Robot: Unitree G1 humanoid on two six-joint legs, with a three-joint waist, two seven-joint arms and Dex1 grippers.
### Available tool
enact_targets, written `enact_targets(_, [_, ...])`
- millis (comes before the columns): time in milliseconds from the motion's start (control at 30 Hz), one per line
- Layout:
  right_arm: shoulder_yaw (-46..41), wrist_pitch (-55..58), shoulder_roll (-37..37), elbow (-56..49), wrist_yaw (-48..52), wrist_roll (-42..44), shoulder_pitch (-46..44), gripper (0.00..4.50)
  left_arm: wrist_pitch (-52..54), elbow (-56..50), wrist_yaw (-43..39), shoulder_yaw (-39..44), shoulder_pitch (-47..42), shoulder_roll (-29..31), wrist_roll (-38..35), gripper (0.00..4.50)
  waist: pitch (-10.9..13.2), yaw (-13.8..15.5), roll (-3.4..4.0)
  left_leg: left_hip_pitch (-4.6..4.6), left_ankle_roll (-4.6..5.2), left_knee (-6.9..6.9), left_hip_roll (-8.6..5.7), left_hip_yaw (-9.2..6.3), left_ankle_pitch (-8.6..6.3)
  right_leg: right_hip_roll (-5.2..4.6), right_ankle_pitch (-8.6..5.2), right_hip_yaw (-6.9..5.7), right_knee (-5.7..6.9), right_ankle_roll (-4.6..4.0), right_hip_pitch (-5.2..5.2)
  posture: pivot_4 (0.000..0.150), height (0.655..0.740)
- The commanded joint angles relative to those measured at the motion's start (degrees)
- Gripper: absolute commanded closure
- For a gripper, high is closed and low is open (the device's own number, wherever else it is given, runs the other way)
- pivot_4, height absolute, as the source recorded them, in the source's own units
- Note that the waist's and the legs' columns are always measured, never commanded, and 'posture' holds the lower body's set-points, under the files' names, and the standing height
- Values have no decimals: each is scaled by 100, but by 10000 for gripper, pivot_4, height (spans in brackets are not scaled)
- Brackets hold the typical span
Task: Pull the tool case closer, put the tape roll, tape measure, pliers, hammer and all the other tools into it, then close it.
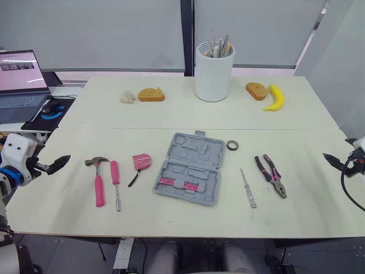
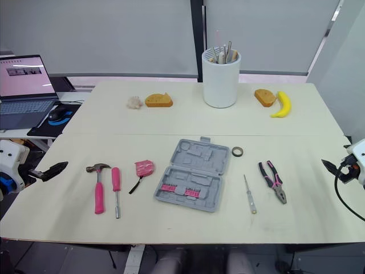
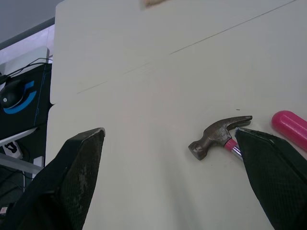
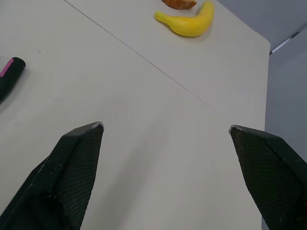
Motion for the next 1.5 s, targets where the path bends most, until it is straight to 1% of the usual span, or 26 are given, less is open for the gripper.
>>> enact_targets(33, [-103, -58, -34, -122, -16, 47, -104, 415, -52, -112, 43, 62, -67, 216, -25, 0, 0, 0, 0, 0, 0, 0, 0, 0, 0, 0, 0, 0, 0, 0, 0, 1500, 7400])
enact_targets(167, [-102, -69, -29, -93, -53, 34, -119, 415, -128, -41, 227, 1, -125, 241, 105, 0, 0, 1, 0, 0, 0, 0, 0, 0, 0, 0, 0, 0, 0, 0, 0, 1500, 7400])
enact_targets(867, [-143, -48, -44, -151, -74, 51, -5, 415, -33, -131, 81, 8, -132, 244, 84, 0, 0, 0, 0, 0, 0, -1, 0, 0, 0, 0, 0, 0, 0, 0, 0, 1500, 7400])
enact_targets(1000, [-124, -12, -38, -227, -130, 20, 29, 415, 53, -186, -88, 109, -158, 331, -29, 0, 0, 0, 0, 0, 0, -1, 0, 0, 0, 0, 0, 0, 0, 0, 0, 1500, 7400])
enact_targets(1133, [-86, 83, -79, -655, -150, -26, 153, 415, 308, -498, -422, 201, -184, 358, -293, 0, 0, 1, 0, -1, 0, -2, 0, 0, 0, 0, 0, 0, 0, 0, -2, 1500, 7400])
enact_targets(1200, [9, 396, -4, -1320, -99, 48, 166, 4179, 609, -1056, -661, 103, -301, 260, -496, 3884, 1, 6, 1, -1, 0, -2, 0, -1, 0, 0, 0, 0, 0, 0, -2, 1500, 7400])
enact_targets(1267, [258, 694, 98, -1971, -59, -16, 126, 9230, 908, -1653, -836, -123, -451, 118, -598, 8571, 1, 10, 1, -2, -1, -2, 3, -2, 0, 1, 0, 0, 0, 0, -3, 1500, 7400])
enact_targets(1300, [413, 822, 144, -2223, -82, -122, 83, 13337, 1031, -1914, -886, -259, -519, 37, -596, 12449, 1, 20, 1, -3, -1, -2, 3, -4, 0, 1, 0, -1, 0, 0, -3, 1500, 7400])
enact_targets(1367, [744, 1190, 255, -2726, -154, -340, -37, 19612, 1196, -2410, -989, -607, -625, -129, -514, 19031, 1, 28, 1, -2, -1, -1, 3, -5, 0, 2, 0, -2, 0, 1, -1, 1500, 7400])
enact_targets(1400, [888, 1382, 302, -2939, -172, -420, -82, 21681, 1227, -2591, -1021, -774, -656, -193, -439, 21610, 1, 30, 1, -2, -2, -1, 3, -3, 0, 2, 0, 0, 0, 1, -1, 1500, 7400])
enact_targets(1433, [1058, 1486, 389, -3153, -182, -512, -139, 24144, 1222, -2770, -1066, -983, -690, -272, -336, 25487, 1, 32, 1, -3, -2, -2, 1, -3, 0, 1, 0, 1, -1, 1, -2, 1500, 7400])
enact_targets(1500, [1374, 1681, 651, -3503, -222, -611, -260, 27871, 1172, -2977, -1095, -1391, -791, -464, -107, 31380, 1, 29, 1, -5, -3, -3, 1, -2, -1, 2, 0, 1, -5, 1, -3, 1500, 7400])
